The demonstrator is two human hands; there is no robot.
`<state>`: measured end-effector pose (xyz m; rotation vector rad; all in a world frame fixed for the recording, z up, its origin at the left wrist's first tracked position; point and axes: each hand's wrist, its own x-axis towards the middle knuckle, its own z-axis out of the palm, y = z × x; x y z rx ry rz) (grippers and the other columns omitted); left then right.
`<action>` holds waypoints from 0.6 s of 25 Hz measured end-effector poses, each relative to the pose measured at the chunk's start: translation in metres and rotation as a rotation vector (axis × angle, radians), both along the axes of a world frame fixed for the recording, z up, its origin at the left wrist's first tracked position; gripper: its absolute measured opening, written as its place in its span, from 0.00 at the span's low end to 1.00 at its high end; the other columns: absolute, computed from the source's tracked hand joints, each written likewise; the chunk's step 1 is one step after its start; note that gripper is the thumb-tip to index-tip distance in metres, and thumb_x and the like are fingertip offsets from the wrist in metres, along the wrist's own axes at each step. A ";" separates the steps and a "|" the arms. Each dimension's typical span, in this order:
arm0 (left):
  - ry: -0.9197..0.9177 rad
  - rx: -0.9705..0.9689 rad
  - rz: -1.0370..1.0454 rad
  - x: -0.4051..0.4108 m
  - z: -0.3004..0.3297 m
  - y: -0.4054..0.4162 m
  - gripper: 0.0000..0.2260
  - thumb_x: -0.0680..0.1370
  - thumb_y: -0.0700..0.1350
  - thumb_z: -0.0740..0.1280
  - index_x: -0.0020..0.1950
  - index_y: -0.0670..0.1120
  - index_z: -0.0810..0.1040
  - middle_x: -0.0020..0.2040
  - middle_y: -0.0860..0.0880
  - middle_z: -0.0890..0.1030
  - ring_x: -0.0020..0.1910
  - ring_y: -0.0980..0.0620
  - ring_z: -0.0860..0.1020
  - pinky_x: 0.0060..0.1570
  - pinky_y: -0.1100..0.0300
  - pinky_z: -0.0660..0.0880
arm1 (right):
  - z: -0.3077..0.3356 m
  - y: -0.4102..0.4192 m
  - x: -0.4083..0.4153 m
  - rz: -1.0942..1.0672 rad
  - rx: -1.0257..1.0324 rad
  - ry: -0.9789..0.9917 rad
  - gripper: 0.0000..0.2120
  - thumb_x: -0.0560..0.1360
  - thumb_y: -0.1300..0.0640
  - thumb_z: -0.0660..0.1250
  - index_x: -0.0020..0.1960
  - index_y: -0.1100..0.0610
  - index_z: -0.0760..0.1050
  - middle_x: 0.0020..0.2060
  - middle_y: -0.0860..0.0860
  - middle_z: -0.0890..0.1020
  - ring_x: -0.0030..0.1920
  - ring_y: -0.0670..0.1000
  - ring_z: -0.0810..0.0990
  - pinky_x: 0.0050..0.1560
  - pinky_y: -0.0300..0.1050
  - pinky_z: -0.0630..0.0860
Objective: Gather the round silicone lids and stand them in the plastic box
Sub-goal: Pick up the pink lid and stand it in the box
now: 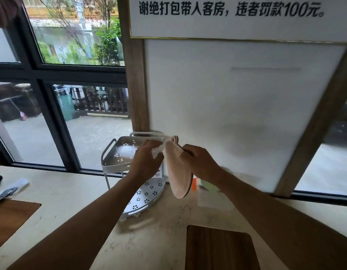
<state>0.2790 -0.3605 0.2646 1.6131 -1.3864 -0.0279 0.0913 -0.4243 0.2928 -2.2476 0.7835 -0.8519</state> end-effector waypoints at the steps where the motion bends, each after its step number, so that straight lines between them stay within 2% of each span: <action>1: 0.069 0.055 -0.023 -0.004 -0.002 -0.001 0.20 0.73 0.38 0.73 0.64 0.45 0.77 0.62 0.44 0.79 0.60 0.46 0.78 0.60 0.46 0.77 | 0.000 0.001 -0.013 0.010 -0.024 0.048 0.15 0.78 0.56 0.61 0.33 0.49 0.68 0.28 0.46 0.72 0.28 0.41 0.69 0.29 0.32 0.64; 3: 0.197 0.190 -0.075 -0.009 -0.009 -0.001 0.28 0.71 0.39 0.76 0.70 0.44 0.73 0.68 0.44 0.76 0.67 0.46 0.74 0.66 0.44 0.73 | 0.001 -0.001 -0.034 0.013 -0.053 0.132 0.13 0.78 0.56 0.61 0.34 0.51 0.70 0.30 0.47 0.73 0.30 0.43 0.70 0.31 0.38 0.65; 4: 0.239 0.235 -0.117 -0.012 -0.012 0.001 0.28 0.71 0.40 0.76 0.70 0.45 0.73 0.68 0.44 0.76 0.67 0.47 0.74 0.66 0.45 0.72 | 0.001 -0.002 -0.046 0.016 -0.055 0.168 0.12 0.78 0.55 0.61 0.35 0.51 0.70 0.31 0.47 0.74 0.32 0.45 0.71 0.33 0.40 0.65; 6: 0.266 0.298 -0.236 -0.021 -0.016 0.005 0.20 0.71 0.40 0.76 0.62 0.46 0.80 0.59 0.44 0.82 0.60 0.46 0.80 0.61 0.45 0.76 | -0.001 -0.005 -0.066 0.051 -0.054 0.238 0.11 0.78 0.52 0.60 0.36 0.49 0.71 0.32 0.46 0.75 0.33 0.43 0.72 0.34 0.40 0.66; 9: 0.164 0.416 -0.273 -0.041 -0.017 0.007 0.07 0.71 0.42 0.76 0.48 0.44 0.85 0.45 0.44 0.86 0.48 0.44 0.84 0.51 0.44 0.81 | -0.008 -0.010 -0.092 0.082 -0.038 0.302 0.09 0.77 0.49 0.60 0.39 0.48 0.73 0.34 0.44 0.77 0.34 0.41 0.74 0.35 0.39 0.68; 11: 0.128 0.433 -0.246 -0.052 -0.019 0.004 0.07 0.70 0.43 0.77 0.46 0.43 0.86 0.42 0.45 0.86 0.46 0.45 0.84 0.50 0.46 0.80 | -0.015 -0.017 -0.108 0.059 -0.023 0.322 0.09 0.77 0.48 0.60 0.40 0.47 0.74 0.36 0.44 0.78 0.36 0.42 0.76 0.37 0.40 0.70; 15: 0.161 0.416 -0.236 -0.078 -0.021 -0.007 0.06 0.70 0.44 0.78 0.45 0.45 0.86 0.41 0.49 0.87 0.44 0.48 0.85 0.52 0.46 0.81 | -0.030 -0.037 -0.141 -0.007 0.000 0.321 0.11 0.80 0.47 0.60 0.51 0.51 0.78 0.43 0.48 0.81 0.44 0.49 0.80 0.42 0.44 0.74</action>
